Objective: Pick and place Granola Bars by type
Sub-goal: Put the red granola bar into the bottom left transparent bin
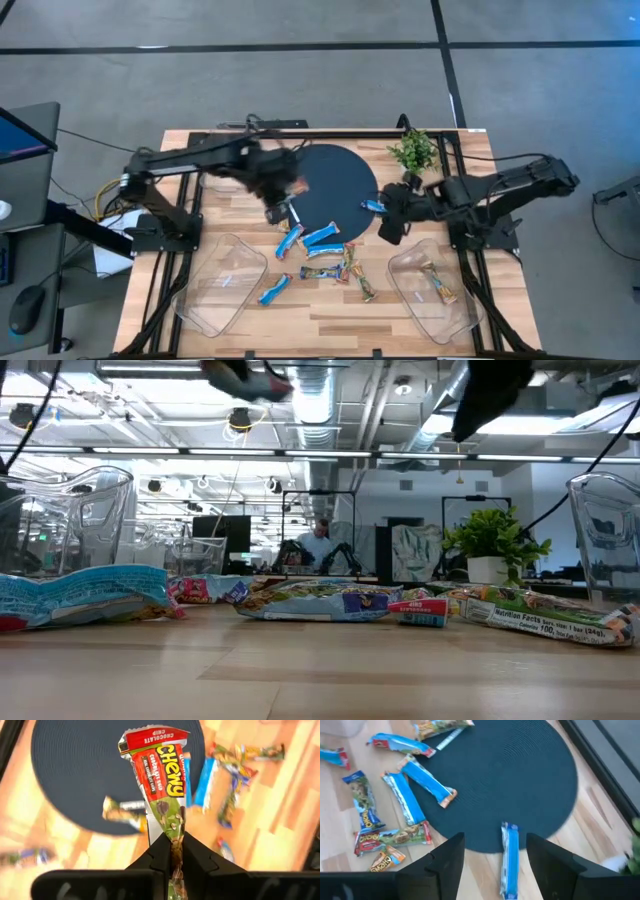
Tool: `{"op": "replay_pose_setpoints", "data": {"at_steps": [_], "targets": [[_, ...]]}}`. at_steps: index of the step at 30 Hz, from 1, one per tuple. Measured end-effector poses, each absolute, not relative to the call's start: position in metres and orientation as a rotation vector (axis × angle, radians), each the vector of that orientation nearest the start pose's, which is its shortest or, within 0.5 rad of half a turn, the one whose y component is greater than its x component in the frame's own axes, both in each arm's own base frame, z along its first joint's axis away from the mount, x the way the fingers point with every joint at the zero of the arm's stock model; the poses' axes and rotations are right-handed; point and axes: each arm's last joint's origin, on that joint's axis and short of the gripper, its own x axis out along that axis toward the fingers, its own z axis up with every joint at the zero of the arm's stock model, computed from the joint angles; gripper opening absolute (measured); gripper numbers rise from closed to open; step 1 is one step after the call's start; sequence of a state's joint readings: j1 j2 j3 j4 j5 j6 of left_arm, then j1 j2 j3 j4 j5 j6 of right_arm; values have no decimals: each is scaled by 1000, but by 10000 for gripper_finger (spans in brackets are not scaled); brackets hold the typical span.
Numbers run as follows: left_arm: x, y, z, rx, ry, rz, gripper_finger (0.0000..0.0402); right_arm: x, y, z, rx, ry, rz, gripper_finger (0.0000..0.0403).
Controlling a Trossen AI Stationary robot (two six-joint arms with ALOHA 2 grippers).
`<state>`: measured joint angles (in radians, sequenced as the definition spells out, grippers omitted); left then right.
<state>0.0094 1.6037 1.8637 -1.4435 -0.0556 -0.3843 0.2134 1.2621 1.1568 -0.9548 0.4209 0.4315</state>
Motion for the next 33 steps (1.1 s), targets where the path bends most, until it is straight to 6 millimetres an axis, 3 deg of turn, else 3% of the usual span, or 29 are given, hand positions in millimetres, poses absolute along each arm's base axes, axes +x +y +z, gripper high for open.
{"op": "replay_pose_setpoints", "data": {"at_steps": [5,13,17,25,33], "targets": [[253,-29,411,-361,1198,342,23,242,20,310,42,918,-334,204],[233,-95,410,-398,1212,258,24,243,-4,303,113,976,-277,204],[225,-119,388,-404,1287,305,24,237,-12,289,161,1065,-258,204],[201,-149,319,-452,1505,545,25,232,-16,260,200,1129,-256,204],[182,-169,269,-552,1573,687,28,230,-17,254,204,1145,-261,205]]}}
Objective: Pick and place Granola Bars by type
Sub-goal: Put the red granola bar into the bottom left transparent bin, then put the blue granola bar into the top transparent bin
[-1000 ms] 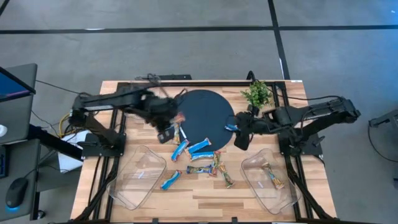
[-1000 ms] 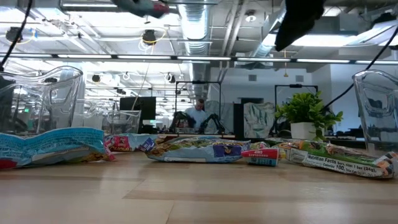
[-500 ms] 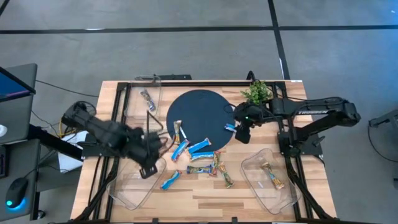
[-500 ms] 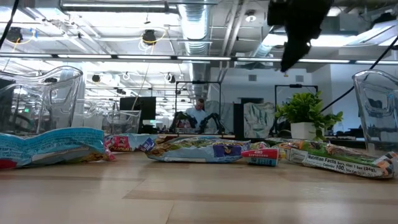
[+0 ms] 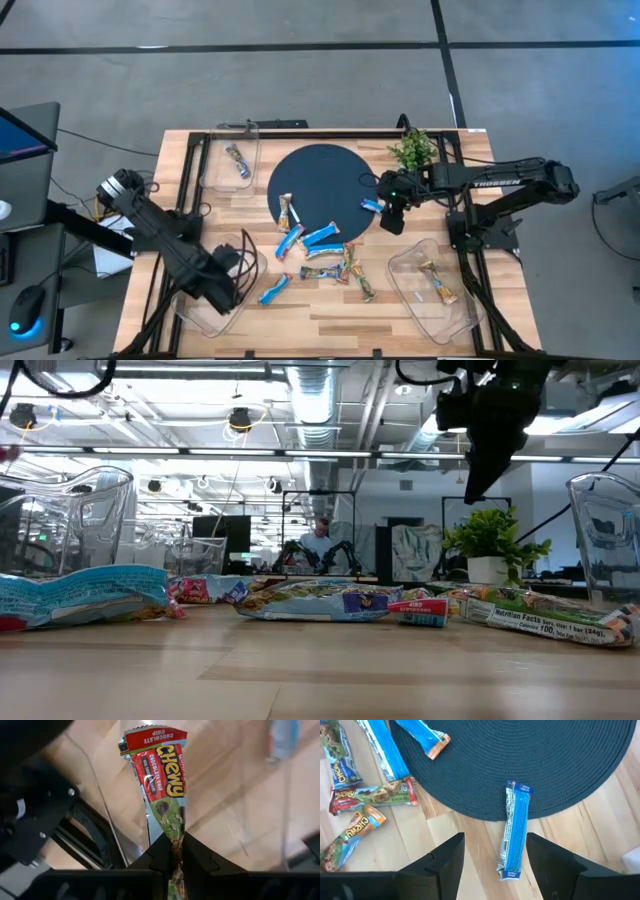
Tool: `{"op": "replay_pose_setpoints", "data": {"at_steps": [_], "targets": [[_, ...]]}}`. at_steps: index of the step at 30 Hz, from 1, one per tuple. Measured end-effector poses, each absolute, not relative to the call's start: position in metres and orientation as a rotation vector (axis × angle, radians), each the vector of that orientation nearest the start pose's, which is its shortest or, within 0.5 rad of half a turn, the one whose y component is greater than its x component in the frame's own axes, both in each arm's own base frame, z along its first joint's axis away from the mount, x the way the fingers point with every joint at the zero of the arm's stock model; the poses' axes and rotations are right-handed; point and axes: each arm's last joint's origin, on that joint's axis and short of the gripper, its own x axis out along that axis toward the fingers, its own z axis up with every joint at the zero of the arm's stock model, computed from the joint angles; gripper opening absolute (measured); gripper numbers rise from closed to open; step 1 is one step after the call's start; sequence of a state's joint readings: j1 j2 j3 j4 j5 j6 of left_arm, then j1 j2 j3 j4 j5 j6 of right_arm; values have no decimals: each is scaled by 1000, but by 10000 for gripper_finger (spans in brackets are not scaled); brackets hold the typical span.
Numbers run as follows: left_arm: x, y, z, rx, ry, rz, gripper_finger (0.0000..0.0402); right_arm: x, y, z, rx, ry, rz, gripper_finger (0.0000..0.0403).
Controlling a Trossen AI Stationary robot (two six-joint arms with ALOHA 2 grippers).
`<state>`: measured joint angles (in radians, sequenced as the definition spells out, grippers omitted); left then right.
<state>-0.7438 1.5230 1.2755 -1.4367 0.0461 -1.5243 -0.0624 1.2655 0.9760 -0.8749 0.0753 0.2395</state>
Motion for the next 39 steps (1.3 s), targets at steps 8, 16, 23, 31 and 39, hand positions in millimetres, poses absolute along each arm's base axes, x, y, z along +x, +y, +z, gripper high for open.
{"op": "replay_pose_setpoints", "data": {"at_steps": [8,16,23,31,39], "targets": [[174,-173,263,-564,1547,766,96,228,-30,254,261,1147,-326,212],[164,-184,262,-548,1533,745,160,238,-44,235,364,1234,-248,224],[154,-189,263,-539,1459,800,166,260,-52,191,360,1401,-315,225],[149,-192,263,-530,1414,820,166,271,-58,168,399,1430,-396,227],[147,-189,264,-486,1385,843,166,273,-61,167,357,1402,-479,222]]}}
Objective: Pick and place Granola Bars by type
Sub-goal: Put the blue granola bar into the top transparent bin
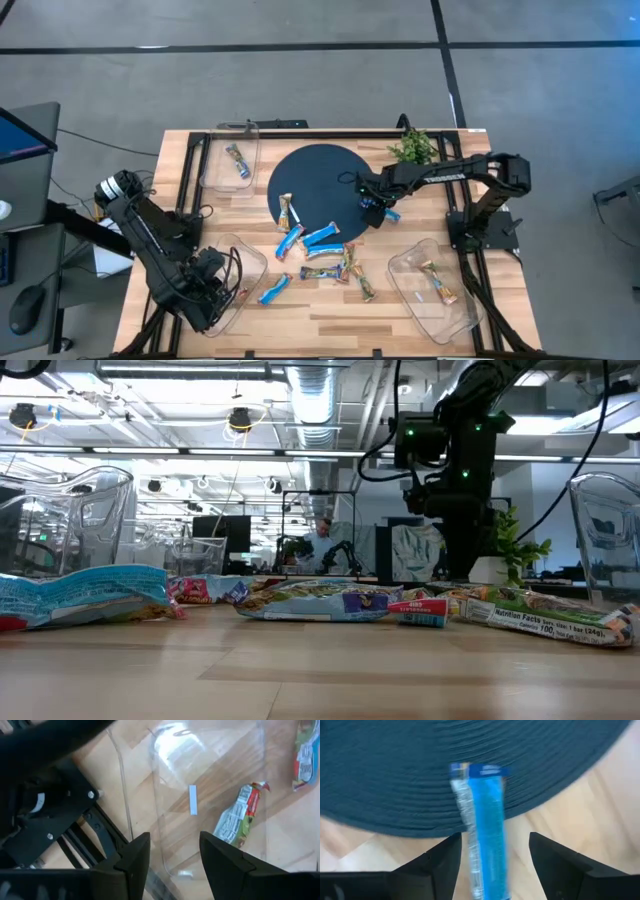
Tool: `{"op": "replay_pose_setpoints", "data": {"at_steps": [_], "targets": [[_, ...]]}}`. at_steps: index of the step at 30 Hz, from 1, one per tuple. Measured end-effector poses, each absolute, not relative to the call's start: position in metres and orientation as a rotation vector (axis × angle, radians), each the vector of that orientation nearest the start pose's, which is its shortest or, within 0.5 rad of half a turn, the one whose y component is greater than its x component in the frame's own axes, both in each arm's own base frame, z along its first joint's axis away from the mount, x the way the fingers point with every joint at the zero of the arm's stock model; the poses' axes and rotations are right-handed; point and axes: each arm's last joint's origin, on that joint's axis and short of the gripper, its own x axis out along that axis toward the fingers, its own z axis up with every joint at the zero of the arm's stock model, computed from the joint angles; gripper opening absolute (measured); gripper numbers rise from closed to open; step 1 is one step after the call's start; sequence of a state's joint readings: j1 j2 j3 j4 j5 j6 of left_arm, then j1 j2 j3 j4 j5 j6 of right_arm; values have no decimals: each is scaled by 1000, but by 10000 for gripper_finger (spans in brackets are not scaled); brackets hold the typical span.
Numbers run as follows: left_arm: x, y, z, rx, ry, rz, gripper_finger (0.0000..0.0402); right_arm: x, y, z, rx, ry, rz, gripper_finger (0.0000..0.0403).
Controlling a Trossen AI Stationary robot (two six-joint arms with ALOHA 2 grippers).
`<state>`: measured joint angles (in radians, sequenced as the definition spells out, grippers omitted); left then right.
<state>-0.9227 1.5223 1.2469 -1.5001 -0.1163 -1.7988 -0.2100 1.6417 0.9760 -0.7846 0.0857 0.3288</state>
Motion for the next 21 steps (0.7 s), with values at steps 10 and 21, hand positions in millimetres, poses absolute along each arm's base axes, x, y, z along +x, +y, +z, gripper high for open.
{"op": "replay_pose_setpoints", "data": {"at_steps": [10,21], "targets": [[146,-186,265,-439,1364,867,166,277,-60,154,361,1459,-418,217],[145,-185,265,-433,1373,872,166,279,-58,139,375,1521,-443,178]]}}
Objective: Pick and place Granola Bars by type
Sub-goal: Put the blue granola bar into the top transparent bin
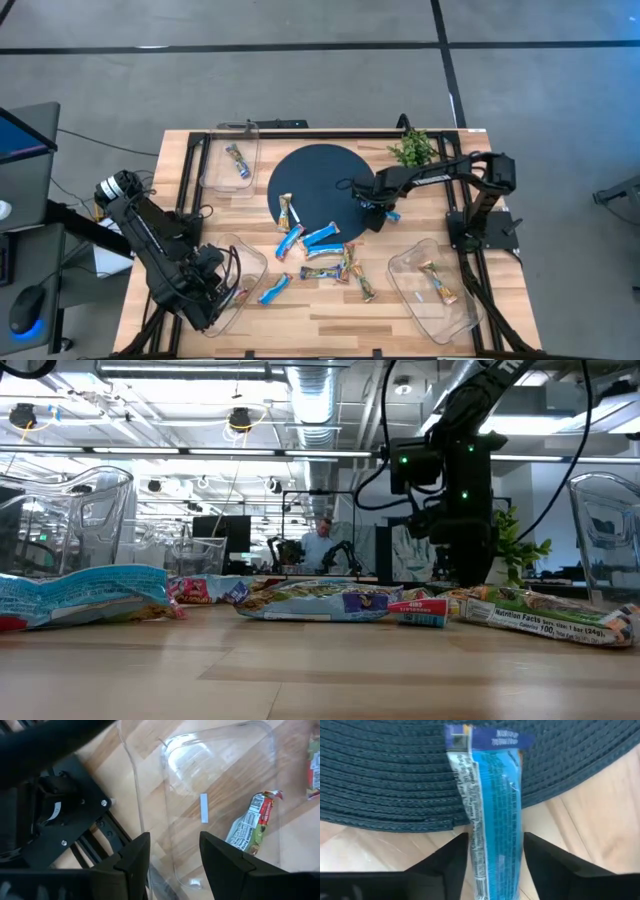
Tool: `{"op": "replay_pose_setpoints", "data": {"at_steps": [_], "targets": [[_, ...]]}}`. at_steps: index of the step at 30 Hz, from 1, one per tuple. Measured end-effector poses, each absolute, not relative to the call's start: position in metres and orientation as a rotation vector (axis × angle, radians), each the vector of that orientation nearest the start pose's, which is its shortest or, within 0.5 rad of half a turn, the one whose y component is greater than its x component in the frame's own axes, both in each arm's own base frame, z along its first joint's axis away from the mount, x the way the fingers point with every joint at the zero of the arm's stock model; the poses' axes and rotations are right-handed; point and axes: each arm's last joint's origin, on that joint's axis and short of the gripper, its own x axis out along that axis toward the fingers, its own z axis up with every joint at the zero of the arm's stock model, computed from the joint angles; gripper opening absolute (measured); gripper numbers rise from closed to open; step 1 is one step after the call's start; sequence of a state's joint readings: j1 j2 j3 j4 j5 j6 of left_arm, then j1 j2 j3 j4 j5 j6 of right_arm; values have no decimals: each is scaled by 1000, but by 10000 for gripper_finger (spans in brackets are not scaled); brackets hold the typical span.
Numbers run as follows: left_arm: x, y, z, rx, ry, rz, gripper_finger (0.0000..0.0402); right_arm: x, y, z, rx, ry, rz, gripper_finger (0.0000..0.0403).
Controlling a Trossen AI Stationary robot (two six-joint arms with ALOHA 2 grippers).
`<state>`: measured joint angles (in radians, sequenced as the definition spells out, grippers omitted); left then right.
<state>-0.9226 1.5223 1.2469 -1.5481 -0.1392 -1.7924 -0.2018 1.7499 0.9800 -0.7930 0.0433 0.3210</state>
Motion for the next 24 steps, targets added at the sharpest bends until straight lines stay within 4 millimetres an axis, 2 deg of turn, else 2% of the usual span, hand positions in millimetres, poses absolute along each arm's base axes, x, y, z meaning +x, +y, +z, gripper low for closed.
{"op": "replay_pose_setpoints", "data": {"at_steps": [9,14,18,24], "targets": [[145,-184,265,-427,1375,878,166,280,-60,142,366,1500,-437,63],[145,-184,265,-428,1374,880,166,284,-60,149,369,1497,-430,19],[144,-183,265,-419,1374,891,166,296,-62,166,355,1446,-411,8],[145,-183,266,-416,1349,897,166,320,-67,213,300,1318,-357,14]]}}
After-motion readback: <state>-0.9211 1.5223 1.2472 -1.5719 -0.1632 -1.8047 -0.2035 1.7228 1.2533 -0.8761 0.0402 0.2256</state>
